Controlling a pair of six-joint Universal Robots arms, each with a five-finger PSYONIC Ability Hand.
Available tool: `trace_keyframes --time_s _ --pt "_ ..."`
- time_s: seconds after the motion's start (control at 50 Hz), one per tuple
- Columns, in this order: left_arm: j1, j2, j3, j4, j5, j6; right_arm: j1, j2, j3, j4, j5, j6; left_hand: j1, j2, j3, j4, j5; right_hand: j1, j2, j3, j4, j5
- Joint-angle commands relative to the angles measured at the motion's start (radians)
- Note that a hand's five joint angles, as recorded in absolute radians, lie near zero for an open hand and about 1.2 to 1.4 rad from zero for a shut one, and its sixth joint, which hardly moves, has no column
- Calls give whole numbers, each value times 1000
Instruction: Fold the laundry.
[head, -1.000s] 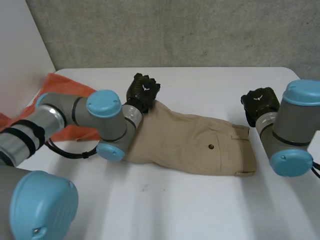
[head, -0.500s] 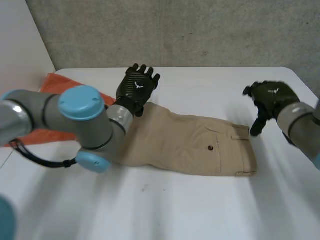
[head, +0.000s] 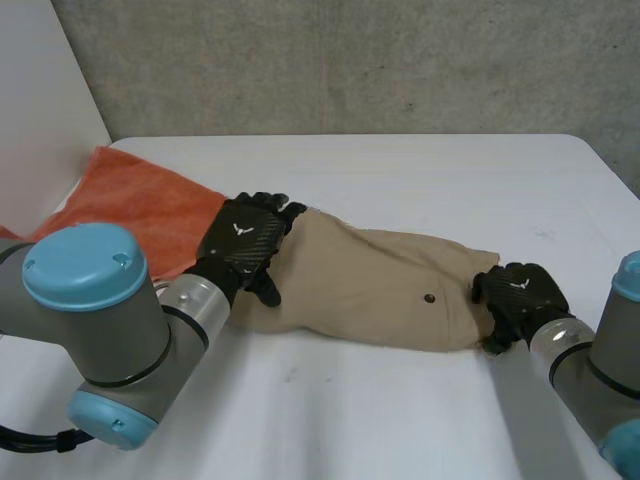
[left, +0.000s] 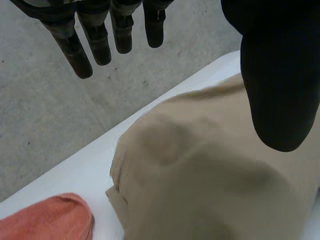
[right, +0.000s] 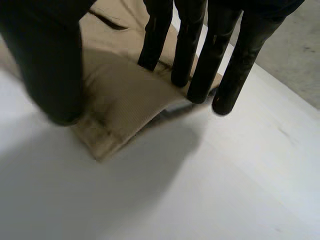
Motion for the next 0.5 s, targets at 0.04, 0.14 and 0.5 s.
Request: trace_keyframes --time_s 0.04,0.14,0.5 --pt "16 -9 -1 0 -3 5 -15 9 1 -41 37 -55 -7 -22 -29 -21 -44 756 599 603 605 653" --pt "15 10 -2 -1 -4 5 -53 -106 1 -27 29 -61 -7 -22 -29 -21 -44 756 599 603 605 653" --pt "45 111 -65 -3 -4 5 15 -209 -214 90 9 -476 -15 -31 -38 -29 -53 756 599 603 605 653"
